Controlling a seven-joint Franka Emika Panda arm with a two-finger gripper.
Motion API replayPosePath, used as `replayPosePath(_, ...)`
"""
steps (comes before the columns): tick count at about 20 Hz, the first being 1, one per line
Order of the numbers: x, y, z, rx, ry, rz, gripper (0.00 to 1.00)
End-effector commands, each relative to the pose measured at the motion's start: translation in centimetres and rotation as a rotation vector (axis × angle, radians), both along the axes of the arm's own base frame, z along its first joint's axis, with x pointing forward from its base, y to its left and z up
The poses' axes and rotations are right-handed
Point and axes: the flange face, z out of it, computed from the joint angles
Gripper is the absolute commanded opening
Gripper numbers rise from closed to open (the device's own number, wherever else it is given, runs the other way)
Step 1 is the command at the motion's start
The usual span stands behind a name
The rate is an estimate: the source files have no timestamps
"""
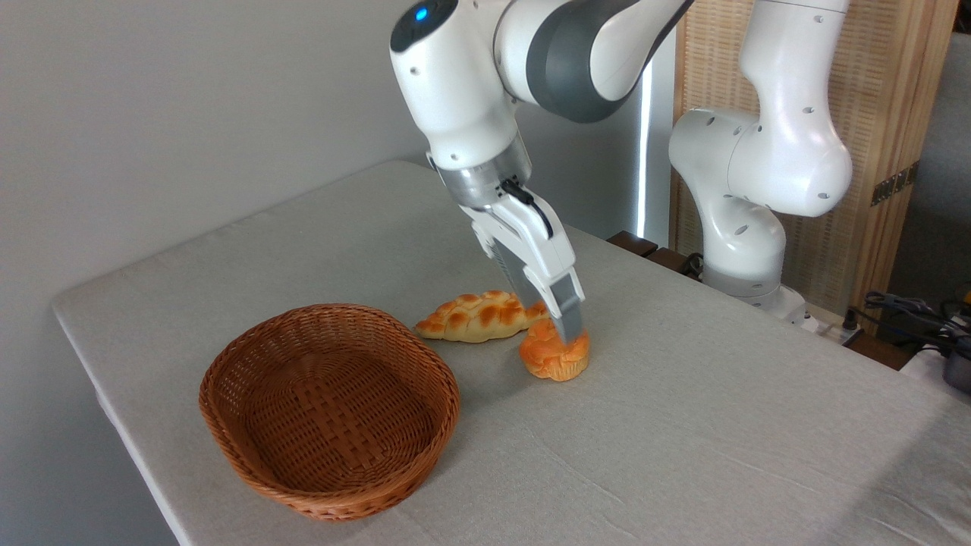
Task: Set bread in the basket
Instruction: 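Close the gripper around the round orange bun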
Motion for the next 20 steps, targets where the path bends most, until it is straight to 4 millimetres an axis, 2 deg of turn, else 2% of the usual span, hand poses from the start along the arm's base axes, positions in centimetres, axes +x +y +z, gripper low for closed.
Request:
replayPosePath(1, -0.7, 0.2, -1.4, 0.027, -0.006, -0.039, 1.00)
replayPosePath(8, -1.2, -0.1, -3.4, 0.025, 0.000, -0.048, 1.00)
replayPosePath(9, -1.1, -0.1, -3.5, 0.023, -0.012, -0.049, 0.87)
replayPosePath(10, -1.1, -0.1, -3.5, 0.021, -0.018, -0.048, 0.66)
replayPosePath(12, -1.0, -0.1, -3.5, 0.021, -0.021, -0.050, 0.38)
replayPosePath(13, -0.9, -0.1, -3.5, 0.020, -0.029, -0.049, 0.35)
replayPosePath(20, -0.7, -0.2, -3.8, 0.019, -0.029, -0.051, 0.29)
